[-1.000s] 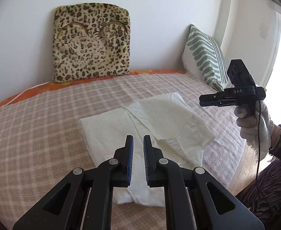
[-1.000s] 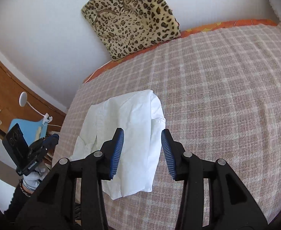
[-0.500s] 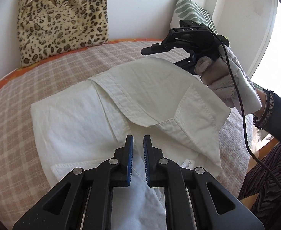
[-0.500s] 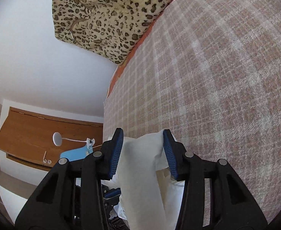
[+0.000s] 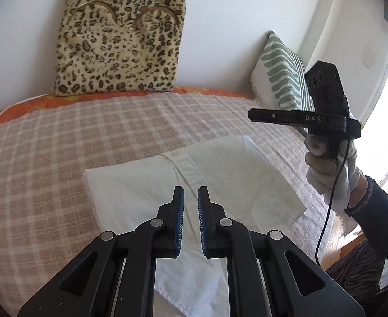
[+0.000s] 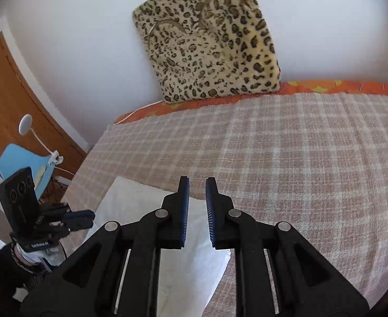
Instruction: Fold small clothes
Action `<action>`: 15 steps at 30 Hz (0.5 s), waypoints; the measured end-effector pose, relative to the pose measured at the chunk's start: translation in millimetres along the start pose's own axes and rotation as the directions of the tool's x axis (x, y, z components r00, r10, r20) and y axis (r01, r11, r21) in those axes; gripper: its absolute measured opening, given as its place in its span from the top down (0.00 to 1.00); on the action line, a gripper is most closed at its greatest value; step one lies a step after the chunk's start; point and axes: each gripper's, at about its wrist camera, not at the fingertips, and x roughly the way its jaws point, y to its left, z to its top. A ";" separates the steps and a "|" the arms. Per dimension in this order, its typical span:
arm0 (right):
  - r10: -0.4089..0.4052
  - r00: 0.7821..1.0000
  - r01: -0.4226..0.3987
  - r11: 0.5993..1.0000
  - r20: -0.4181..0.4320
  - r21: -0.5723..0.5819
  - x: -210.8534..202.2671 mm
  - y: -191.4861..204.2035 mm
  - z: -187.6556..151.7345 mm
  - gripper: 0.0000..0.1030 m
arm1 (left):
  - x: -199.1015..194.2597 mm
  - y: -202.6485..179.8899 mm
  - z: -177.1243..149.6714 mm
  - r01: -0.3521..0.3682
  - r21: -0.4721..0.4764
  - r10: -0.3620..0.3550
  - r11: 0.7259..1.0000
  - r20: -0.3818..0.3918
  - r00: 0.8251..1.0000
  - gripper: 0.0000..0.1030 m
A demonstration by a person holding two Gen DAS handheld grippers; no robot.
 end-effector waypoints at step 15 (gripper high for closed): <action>-0.123 0.979 0.131 0.991 -0.162 0.039 37.8 -6.8 -35.9 0.64 | 48.0 82.5 0.7 -0.223 -0.131 0.211 0.966 -0.098 0.972 0.86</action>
